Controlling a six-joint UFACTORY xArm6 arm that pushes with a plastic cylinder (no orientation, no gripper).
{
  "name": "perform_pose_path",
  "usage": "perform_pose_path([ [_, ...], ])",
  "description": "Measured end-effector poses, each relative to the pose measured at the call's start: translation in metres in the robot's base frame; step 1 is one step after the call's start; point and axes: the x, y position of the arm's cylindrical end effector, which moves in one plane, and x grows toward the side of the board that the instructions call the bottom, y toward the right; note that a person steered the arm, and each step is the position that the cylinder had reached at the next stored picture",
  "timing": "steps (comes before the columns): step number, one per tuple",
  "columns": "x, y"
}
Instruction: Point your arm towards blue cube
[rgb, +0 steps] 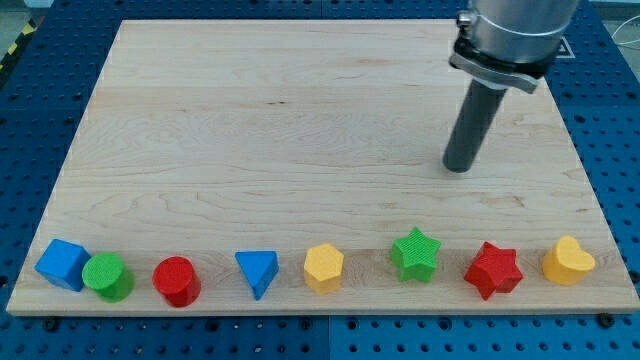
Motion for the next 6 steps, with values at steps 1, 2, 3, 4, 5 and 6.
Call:
perform_pose_path([
  [1,-0.009,-0.032],
  [2,-0.014,-0.061],
  [3,-0.014,-0.095],
  [4,-0.014,-0.123],
  [5,-0.014,-0.153],
  [6,-0.014,-0.18],
])
